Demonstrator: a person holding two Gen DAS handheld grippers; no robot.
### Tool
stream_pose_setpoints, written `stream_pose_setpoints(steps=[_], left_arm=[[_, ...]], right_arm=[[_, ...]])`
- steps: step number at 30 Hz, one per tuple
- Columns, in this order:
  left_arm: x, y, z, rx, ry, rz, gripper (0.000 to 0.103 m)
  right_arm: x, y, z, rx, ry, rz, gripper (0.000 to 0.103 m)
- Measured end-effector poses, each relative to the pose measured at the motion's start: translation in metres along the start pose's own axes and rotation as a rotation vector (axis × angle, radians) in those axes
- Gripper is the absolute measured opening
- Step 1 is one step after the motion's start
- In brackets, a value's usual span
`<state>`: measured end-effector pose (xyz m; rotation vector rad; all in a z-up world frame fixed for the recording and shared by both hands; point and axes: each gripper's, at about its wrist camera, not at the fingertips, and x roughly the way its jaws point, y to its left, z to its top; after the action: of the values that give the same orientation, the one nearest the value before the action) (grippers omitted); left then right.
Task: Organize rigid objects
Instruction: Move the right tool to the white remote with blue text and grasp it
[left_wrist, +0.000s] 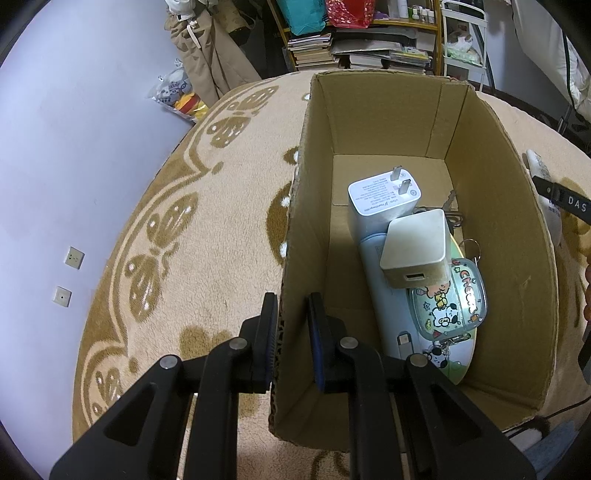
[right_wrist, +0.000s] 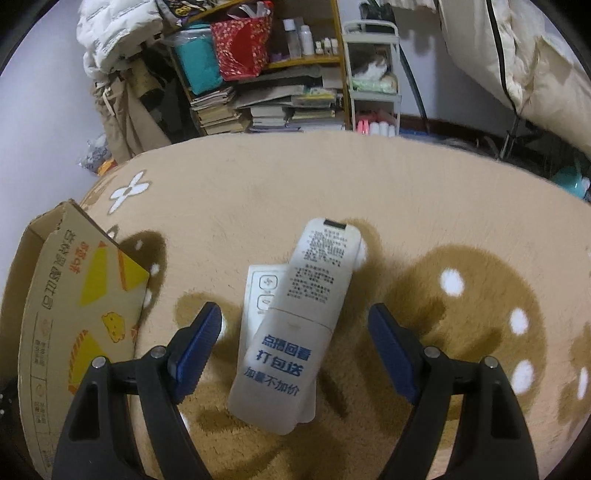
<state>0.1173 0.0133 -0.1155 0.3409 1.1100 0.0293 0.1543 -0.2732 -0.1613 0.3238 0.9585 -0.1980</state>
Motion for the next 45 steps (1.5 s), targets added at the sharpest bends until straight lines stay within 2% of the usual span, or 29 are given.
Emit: stream_pose_setpoints(steps=[6,8,16,19,22,24,27,33,40,45], left_arm=[[0.0,0.0,0.0,0.0,0.001,0.002,0.015],[0.0,0.001,0.0,0.0,0.002,0.0,0.015],[-0.001,0.001,0.0,-0.001,0.001,-0.001,0.015],[-0.001,0.001,0.0,0.0,0.0,-0.002,0.015],[-0.001,0.001,0.0,0.0,0.0,-0.002,0.015],[-0.001,0.001,0.0,-0.002,0.001,-0.004,0.015],[-0.001,0.001,-0.001,-0.001,0.001,-0.002,0.015],[-0.001,0.001,0.0,0.002,0.002,-0.001,0.015],[-0.001,0.001,0.0,0.0,0.001,-0.003,0.016],[-0.001,0.001,0.0,0.002,0.001,-0.001,0.015]], right_arm=[[0.011,-0.004,-0.003,-0.012,0.02,-0.025,0.086],[0.014,-0.005,-0.004,0.005,0.026,-0.06,0.086],[0.012,-0.01,-0.012,0.018,0.001,-0.062,0.085],[0.01,-0.009,-0.012,0.021,-0.001,-0.053,0.077],[0.008,-0.004,-0.012,0.003,-0.003,-0.045,0.065],[0.008,0.0,-0.012,-0.007,-0.001,-0.029,0.054],[0.007,0.005,-0.011,-0.02,0.007,-0.034,0.051],[0.004,-0.005,-0.009,0.032,0.029,-0.017,0.045],[0.003,-0.013,-0.01,0.064,0.029,-0.029,0.044],[0.004,-0.027,-0.01,0.137,0.026,-0.018,0.044]])
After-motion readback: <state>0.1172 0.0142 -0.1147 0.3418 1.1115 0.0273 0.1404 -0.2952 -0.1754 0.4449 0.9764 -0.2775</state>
